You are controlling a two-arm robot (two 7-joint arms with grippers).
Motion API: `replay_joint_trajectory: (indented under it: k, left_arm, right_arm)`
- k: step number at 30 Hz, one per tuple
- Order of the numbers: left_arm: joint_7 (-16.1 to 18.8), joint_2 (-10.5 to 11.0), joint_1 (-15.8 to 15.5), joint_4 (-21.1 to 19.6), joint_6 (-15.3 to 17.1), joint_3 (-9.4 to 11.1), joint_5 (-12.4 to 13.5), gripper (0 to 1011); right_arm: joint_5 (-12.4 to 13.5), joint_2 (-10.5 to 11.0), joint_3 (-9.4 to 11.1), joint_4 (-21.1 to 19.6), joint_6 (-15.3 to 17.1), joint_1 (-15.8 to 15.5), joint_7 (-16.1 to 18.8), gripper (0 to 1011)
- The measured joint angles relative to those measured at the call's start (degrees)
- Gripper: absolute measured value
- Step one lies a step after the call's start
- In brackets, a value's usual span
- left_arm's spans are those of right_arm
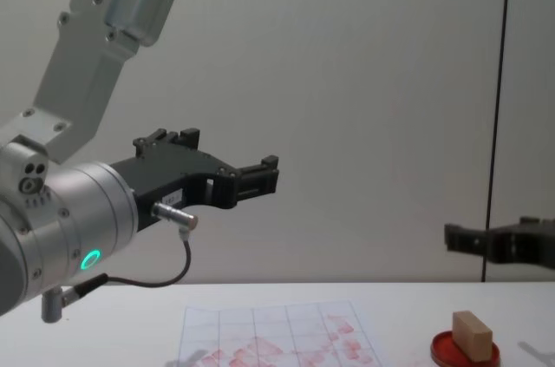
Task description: Use the one hand to pick up the stamp and affix it onto the A4 paper.
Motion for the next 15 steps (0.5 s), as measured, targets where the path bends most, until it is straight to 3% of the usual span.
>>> replay_joint_trajectory:
  k: [15]
  left_arm:
    - [0.00,0.00,0.00,0.00,0.00,0.00,0.00,1001]
  right_arm:
    - [-1.70,-3.98,-1.70,8.86,4.66,4.98,-1.55,1001]
